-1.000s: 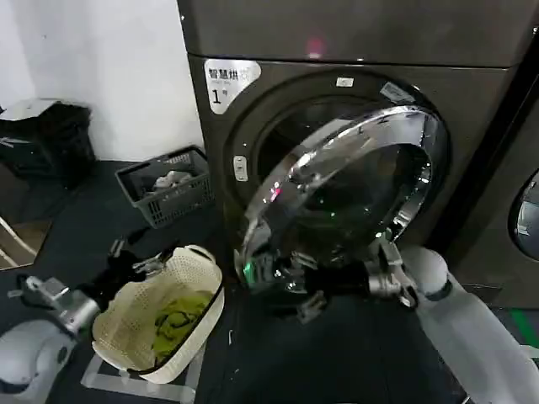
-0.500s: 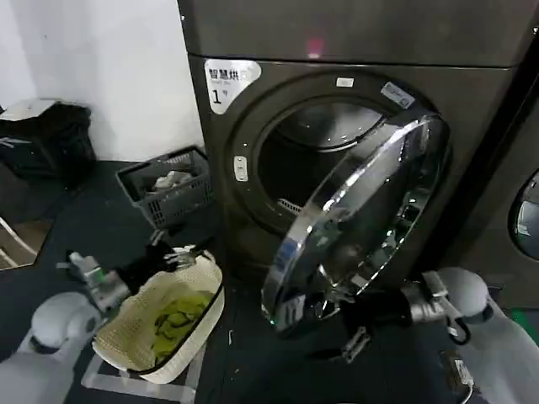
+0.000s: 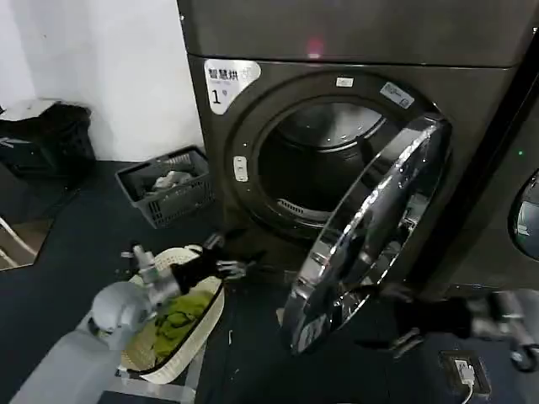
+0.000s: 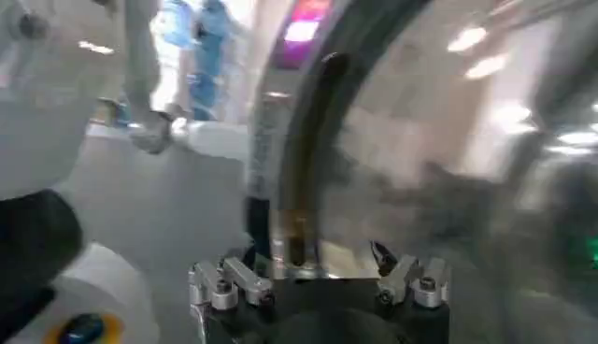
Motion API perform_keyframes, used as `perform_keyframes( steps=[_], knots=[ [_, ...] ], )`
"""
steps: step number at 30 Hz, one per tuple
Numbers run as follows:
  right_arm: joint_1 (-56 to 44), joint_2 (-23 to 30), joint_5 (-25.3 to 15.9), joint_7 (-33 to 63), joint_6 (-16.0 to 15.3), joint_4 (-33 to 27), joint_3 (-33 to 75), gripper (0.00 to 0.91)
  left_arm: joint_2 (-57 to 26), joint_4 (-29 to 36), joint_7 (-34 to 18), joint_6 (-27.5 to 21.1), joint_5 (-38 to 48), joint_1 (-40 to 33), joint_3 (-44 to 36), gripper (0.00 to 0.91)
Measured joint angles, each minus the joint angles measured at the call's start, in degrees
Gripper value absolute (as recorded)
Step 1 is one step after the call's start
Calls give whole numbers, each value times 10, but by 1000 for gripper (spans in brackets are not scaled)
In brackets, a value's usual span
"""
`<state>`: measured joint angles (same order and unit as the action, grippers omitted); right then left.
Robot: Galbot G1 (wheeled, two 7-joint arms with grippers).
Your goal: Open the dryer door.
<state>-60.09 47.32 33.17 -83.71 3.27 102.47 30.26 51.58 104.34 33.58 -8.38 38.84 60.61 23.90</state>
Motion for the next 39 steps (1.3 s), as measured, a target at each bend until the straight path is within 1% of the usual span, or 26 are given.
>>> perform_keyframes(
  steps=[6, 9, 16, 18, 20, 23, 26, 33, 36, 39],
  knots=[
    [-59, 15, -4, 0, -3, 1, 143, 907, 8, -6, 7, 1, 7, -43, -70, 907],
    [-91, 24, -26, 2, -9, -10, 222, 907, 8, -6, 10, 3, 8, -64, -101, 907],
    [-147, 61, -51, 66, -29, -23, 389, 907, 13, 0, 19, 10, 16, -102, -175, 907],
    [-162, 77, -48, 104, -33, -19, 434, 907, 11, 4, 22, 11, 20, -109, -194, 907],
    [-179, 94, -57, 152, -41, -11, 477, 907, 7, 8, 23, 16, 26, -117, -213, 907],
    [-205, 120, -67, 243, -74, 3, 532, 907, 0, 16, 23, 23, 35, -129, -238, 907],
    [-219, 141, -68, 319, -89, 13, 576, 907, -2, 25, 21, 31, 40, -142, -265, 907],
    [-231, 172, -55, 550, -127, 36, 661, 907, 9, 29, 13, 42, 53, -183, -332, 907],
    [-241, 184, -47, 624, -124, 45, 693, 907, 17, 21, 9, 53, 56, -209, -372, 907],
    [-253, 186, -45, 685, -134, 48, 724, 907, 30, 11, 4, 54, 64, -238, -415, 907]
  ],
)
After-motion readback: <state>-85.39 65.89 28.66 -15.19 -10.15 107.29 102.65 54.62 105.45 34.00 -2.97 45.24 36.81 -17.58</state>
